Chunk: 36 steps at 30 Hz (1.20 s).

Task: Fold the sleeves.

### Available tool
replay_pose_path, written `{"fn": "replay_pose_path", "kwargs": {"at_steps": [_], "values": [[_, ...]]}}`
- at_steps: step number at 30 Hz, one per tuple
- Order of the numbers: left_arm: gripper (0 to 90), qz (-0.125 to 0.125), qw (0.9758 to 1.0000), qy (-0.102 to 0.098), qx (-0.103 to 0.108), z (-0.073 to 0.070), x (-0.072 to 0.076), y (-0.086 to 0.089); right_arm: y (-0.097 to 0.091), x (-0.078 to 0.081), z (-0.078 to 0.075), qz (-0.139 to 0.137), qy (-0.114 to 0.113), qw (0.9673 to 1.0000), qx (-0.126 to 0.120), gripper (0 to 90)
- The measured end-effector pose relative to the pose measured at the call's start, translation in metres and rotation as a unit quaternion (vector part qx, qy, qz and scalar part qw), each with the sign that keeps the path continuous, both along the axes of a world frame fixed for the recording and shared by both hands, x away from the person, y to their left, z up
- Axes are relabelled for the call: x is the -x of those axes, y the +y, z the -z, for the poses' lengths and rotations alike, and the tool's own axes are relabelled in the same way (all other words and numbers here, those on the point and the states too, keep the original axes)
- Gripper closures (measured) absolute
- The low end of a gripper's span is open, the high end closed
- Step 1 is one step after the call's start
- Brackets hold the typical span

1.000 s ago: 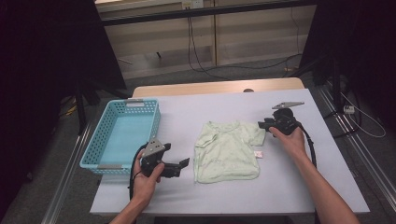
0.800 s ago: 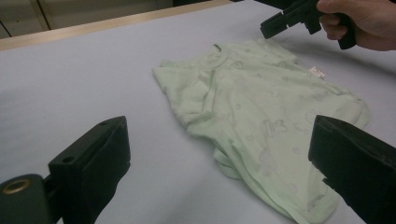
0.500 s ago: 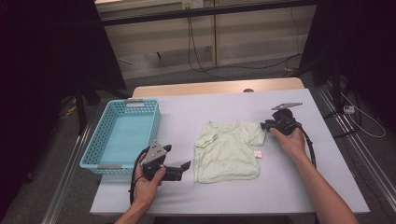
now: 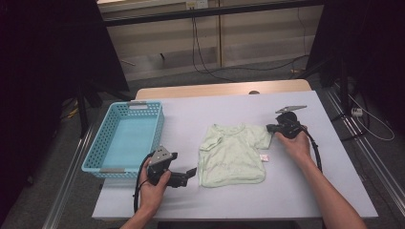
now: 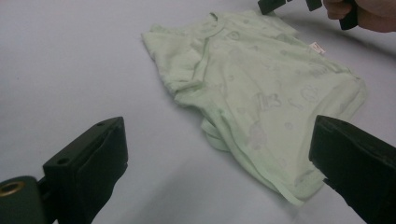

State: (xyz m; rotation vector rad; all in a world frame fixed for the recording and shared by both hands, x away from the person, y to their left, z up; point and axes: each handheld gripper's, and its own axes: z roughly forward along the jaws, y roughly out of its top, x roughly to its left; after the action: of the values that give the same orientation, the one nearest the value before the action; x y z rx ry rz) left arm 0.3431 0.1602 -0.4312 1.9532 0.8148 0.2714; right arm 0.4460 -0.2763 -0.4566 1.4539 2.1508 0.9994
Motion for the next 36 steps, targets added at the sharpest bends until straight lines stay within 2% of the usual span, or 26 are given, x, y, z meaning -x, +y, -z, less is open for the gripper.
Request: {"fn": "replay_pose_path", "kwargs": {"at_steps": [2,5,14,22,28,36], "values": [[4.8,-0.003,1.0,-0.006,0.003,-0.001,0.001,0.001,0.0,0.001,-0.002,0.001,-0.005,1.0,-0.006,90.0],[4.8,-0.003,1.0,-0.004,0.006,-0.001,0.001,0.001,0.0,0.002,-0.005,0.001,-0.013,0.9998,-0.012,90.0],[4.7,0.0,1.0,-0.01,-0.001,0.0,0.001,0.0,-0.002,0.007,-0.016,0.0,-0.036,0.9986,-0.039,90.0],[4.7,-0.001,0.9999,-0.011,0.003,0.0,0.001,0.0,0.0,0.011,-0.025,-0.003,-0.052,0.9969,-0.06,90.0],[4.7,0.004,0.9999,-0.01,-0.004,0.0,0.001,-0.001,0.008,0.013,-0.031,-0.014,-0.059,0.9961,-0.063,90.0],[4.7,0.004,0.9999,-0.011,-0.002,0.001,0.001,-0.001,0.018,0.015,-0.036,-0.032,-0.065,0.995,-0.069,90.0]]}}
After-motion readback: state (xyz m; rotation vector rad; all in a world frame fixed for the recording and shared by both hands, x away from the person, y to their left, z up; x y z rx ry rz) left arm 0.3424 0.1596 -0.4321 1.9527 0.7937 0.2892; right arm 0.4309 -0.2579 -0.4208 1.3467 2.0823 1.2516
